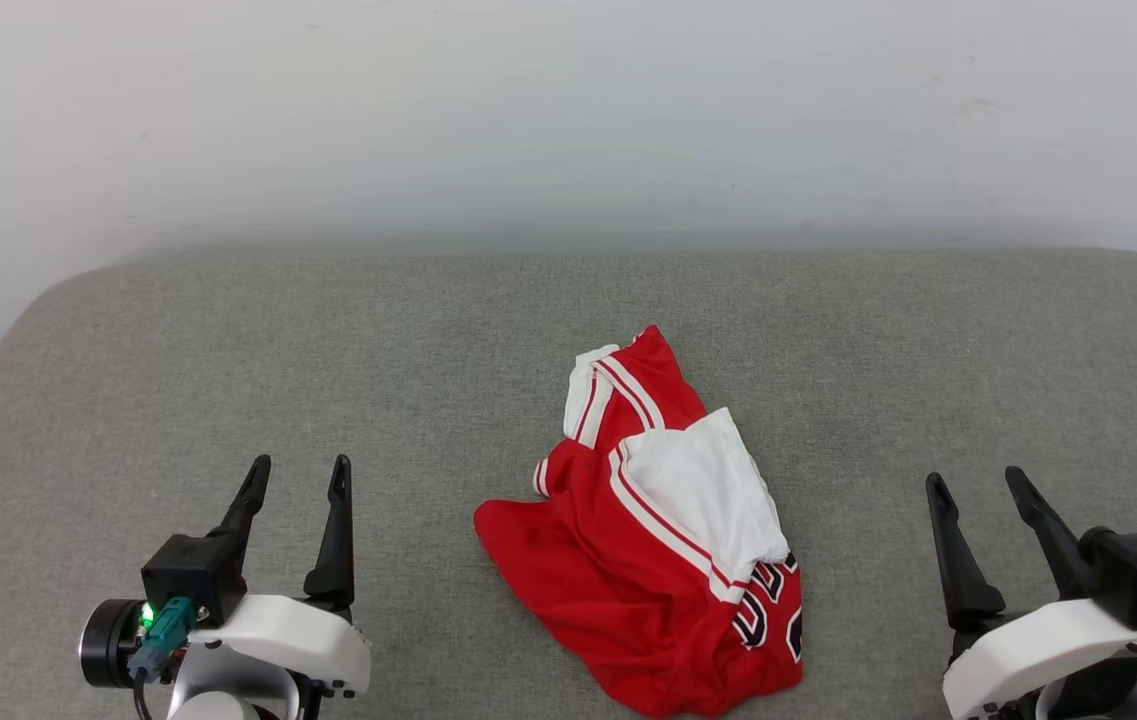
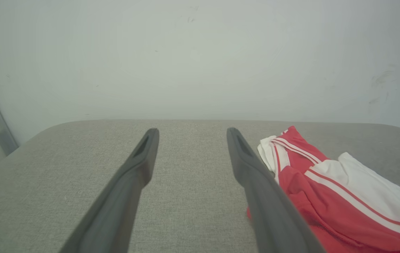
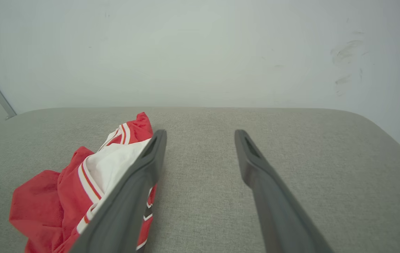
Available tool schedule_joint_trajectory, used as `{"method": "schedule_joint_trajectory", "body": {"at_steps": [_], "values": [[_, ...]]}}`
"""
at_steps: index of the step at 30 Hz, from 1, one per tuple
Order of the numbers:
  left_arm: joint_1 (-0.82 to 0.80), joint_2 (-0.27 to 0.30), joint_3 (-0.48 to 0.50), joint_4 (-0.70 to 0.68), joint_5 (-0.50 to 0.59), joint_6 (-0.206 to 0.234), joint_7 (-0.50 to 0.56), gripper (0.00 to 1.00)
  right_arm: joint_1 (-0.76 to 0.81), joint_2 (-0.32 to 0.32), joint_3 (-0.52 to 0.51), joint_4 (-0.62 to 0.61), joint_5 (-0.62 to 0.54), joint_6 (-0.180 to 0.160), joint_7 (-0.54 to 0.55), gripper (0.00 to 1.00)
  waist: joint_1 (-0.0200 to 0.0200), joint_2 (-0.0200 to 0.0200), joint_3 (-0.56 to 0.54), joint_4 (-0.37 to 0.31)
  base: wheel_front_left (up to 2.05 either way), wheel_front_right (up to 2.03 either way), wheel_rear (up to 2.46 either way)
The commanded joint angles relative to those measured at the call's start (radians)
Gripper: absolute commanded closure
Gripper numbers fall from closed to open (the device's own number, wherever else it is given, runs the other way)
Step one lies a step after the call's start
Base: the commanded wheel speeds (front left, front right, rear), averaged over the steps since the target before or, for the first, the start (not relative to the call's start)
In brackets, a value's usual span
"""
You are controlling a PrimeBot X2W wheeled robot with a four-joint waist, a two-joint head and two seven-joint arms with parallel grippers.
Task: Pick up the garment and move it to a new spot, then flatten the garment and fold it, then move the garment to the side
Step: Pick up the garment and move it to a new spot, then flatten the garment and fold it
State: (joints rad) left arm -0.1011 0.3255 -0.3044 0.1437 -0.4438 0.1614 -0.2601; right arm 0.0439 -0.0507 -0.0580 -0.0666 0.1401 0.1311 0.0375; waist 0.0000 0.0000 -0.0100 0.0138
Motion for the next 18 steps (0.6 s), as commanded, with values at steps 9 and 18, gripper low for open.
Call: {"method": "schedule_joint_trajectory", "body": {"at_steps": [9,18], "values": [[-0.001,-0.01,-0.001,0.003,0.008,-0.012,-0.007,0.0,0.017,0.001,0.0,0.01,0.012,-0.001,0.024,0.0,0.0,0.0,0.001,0.003,0.0,0.0,0.0],[-0.048,-0.028,-0.014,-0.016,0.018,-0.038,-0.006,0.0,-0.063,0.001,-0.015,0.111,0.06,0.0,0.248,0.0,0.0,0.0,0.057,0.046,0.0,0.0,0.0]]}}
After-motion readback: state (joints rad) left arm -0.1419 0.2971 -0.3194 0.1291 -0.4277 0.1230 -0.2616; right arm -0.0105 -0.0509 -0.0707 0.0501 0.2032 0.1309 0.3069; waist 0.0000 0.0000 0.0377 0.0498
